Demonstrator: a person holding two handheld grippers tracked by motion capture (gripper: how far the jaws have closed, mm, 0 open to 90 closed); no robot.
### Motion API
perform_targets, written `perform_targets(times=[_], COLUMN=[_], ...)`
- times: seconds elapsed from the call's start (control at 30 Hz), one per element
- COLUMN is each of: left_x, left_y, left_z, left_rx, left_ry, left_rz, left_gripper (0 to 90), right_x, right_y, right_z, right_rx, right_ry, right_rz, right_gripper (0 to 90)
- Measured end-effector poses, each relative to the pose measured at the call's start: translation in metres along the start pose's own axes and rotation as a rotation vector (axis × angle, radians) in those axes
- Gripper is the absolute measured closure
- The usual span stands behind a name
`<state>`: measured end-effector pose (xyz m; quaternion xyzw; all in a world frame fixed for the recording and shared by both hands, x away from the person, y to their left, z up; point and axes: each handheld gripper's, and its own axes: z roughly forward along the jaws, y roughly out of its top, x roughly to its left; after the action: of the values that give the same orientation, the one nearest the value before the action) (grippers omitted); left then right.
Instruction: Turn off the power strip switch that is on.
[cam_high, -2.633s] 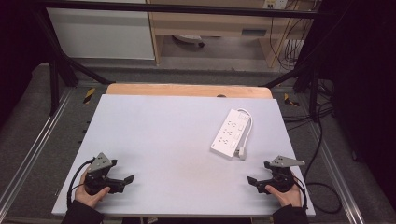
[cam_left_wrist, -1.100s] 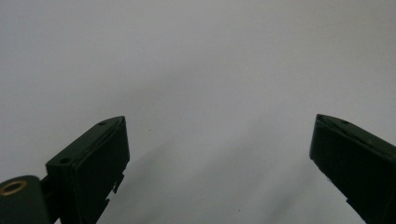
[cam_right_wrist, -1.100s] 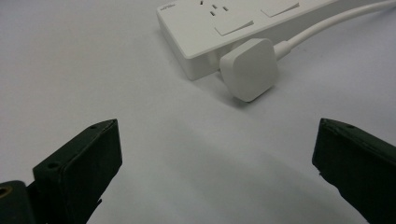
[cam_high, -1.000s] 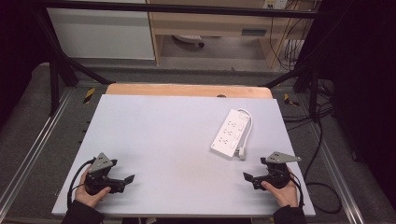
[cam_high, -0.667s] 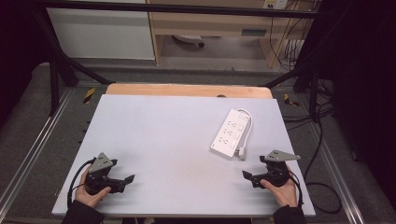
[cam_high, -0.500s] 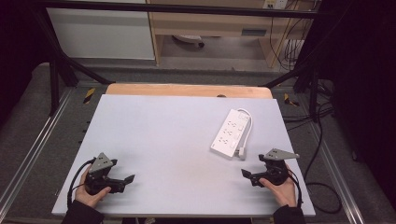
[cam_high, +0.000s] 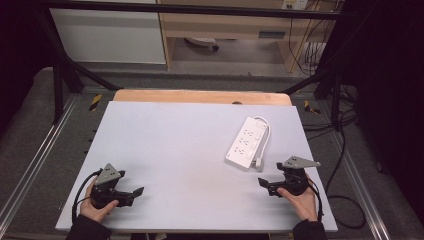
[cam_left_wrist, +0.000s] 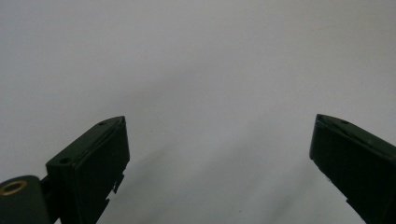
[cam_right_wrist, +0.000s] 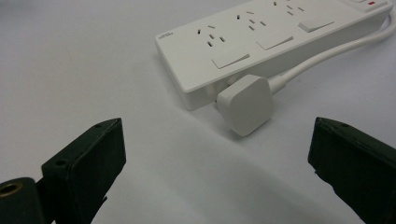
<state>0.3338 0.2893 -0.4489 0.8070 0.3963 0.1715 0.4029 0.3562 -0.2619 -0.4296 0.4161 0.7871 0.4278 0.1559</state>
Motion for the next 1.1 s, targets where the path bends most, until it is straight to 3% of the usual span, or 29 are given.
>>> perform_targets(times=[0.47, 1.1], left_x=[0.0, 0.001], left_y=[0.0, 0.0], left_z=[0.0, 0.0], left_rx=[0.0, 0.002], left_ry=[0.003, 0.003], left_rz=[0.0, 0.002], left_gripper=[4.5, 4.6], right_x=[-0.003, -0.004], right_y=[0.008, 0.014], right_z=[-0.002, 0.001], right_rx=[-0.013, -0.007], right_ry=[-0.03, -0.092], right_rz=[0.005, 0.006], right_gripper=[8.6, 21.2])
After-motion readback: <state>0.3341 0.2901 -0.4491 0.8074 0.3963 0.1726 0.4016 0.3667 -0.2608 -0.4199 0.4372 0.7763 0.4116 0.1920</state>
